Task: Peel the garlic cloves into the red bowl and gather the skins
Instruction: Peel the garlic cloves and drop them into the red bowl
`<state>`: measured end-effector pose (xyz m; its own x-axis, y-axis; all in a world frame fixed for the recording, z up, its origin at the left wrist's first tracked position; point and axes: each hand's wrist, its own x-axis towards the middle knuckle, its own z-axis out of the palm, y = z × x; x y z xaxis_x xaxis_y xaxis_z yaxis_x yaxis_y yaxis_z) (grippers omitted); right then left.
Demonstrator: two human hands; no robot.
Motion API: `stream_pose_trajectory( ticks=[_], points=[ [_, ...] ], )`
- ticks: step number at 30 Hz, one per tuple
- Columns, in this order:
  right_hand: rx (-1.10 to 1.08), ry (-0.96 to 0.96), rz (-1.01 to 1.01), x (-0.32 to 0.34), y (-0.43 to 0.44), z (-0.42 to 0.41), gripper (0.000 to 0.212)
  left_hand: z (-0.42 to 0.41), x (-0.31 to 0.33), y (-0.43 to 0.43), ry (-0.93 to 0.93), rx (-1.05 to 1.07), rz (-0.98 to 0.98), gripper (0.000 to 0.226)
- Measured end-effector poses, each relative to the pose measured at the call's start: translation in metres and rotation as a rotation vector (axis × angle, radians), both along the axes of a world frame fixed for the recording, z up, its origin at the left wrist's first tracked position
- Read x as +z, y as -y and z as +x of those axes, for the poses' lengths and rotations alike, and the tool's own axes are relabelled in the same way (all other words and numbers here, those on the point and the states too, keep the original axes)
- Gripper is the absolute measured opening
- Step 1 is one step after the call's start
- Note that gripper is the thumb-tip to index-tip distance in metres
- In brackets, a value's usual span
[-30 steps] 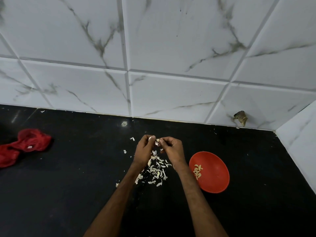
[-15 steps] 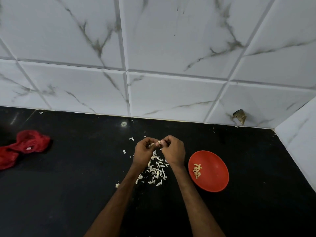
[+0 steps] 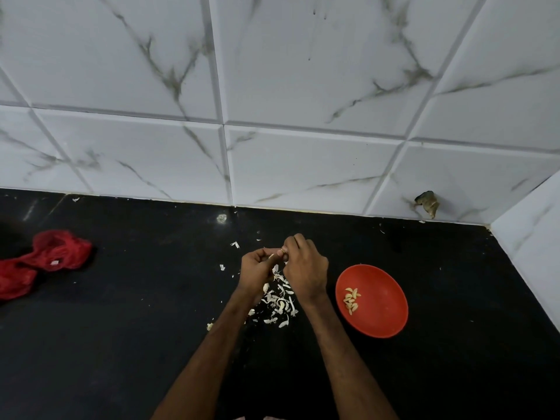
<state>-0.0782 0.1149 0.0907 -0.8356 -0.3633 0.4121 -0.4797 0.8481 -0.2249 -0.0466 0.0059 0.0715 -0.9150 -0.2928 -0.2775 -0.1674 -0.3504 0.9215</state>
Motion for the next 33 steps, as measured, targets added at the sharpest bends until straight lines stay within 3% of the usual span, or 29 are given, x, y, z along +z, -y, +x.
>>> stream_pose_trajectory(
  ticks=[4, 6, 9, 12, 24, 33],
  points=[
    [0.045, -0.004, -0.130, -0.005, -0.003, -0.004, 0.019, 0.000, 0.005, 0.002, 0.071, -0.054, 0.035, 0.014],
    [0.016, 0.145, -0.325, -0.009, -0.002, -0.007, 0.006, 0.000, 0.005, 0.002, 0.086, -0.057, 0.003, 0.015],
    [0.028, 0.378, -0.632, -0.013, -0.003, -0.013, 0.010, 0.000, 0.007, 0.002, 0.072, -0.032, -0.004, 0.012],
    [0.092, 0.580, -0.794, -0.012, -0.006, -0.015, 0.015, 0.000, 0.010, 0.003, 0.046, 0.020, -0.006, 0.015],
    [0.092, 0.567, -0.712, -0.013, -0.012, -0.015, 0.020, -0.007, -0.002, 0.010, -0.047, -0.026, -0.410, 0.011],
    [0.034, 0.692, -0.853, -0.020, -0.010, -0.014, 0.023, -0.010, -0.006, 0.007, -0.042, -0.022, -0.370, 0.009]
  ],
)
